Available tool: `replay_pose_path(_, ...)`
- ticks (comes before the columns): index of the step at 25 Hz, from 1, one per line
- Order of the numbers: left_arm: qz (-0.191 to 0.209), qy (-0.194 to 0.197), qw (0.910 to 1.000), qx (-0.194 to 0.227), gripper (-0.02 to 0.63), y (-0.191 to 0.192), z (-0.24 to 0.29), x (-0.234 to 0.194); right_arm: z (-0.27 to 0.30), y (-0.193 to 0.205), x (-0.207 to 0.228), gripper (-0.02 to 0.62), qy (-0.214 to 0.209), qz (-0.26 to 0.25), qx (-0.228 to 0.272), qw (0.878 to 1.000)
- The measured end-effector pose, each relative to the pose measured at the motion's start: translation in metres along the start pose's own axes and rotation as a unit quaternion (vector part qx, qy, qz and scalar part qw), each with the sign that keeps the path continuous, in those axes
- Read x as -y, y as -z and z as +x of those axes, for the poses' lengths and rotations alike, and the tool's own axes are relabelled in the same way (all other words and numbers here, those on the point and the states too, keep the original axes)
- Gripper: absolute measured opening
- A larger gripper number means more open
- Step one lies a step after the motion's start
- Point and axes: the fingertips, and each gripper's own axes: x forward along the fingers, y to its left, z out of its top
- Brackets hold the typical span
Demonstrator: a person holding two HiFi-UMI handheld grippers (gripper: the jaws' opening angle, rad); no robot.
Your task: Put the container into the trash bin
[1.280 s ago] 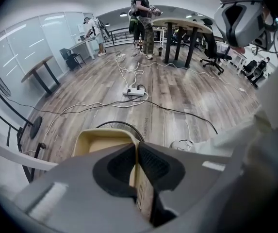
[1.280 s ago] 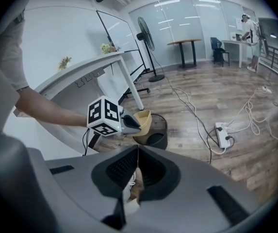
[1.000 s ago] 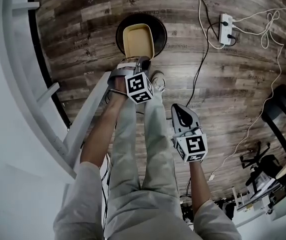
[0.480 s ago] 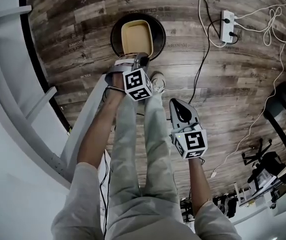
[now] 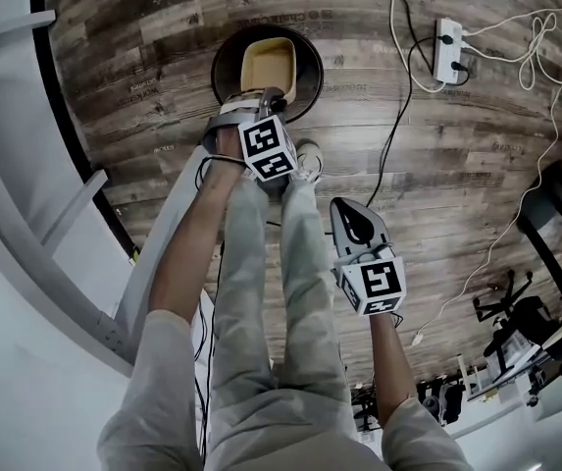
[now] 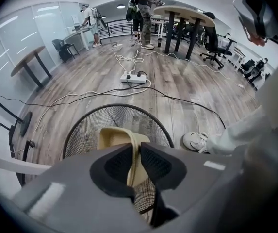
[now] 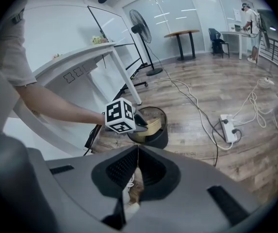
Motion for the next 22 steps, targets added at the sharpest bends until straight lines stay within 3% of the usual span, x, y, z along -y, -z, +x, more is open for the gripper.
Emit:
replay_pose_path(10,-0.010,-0.022,0.9997,-0.004,0.133,0.004,-0.003,-0.008,-0.001,0.000,0.004,0.015,-0.001,0.002,-0.002,1.000)
replay_pose_path(17,-0.017,-0.032,0.9993,0.007,0.133,0.005,-0.019,-0.002,-0.003,-0.006,0.000,0.014,0.000,-0.002,0.002,1.000)
replay_pose_path(22,-0.057,-0.046,0.9970,0.023,0.127,0.007,-0.035,-0.007,-0.004,-0.011,-0.005,0.014,0.000,-0.004,0.008,1.000)
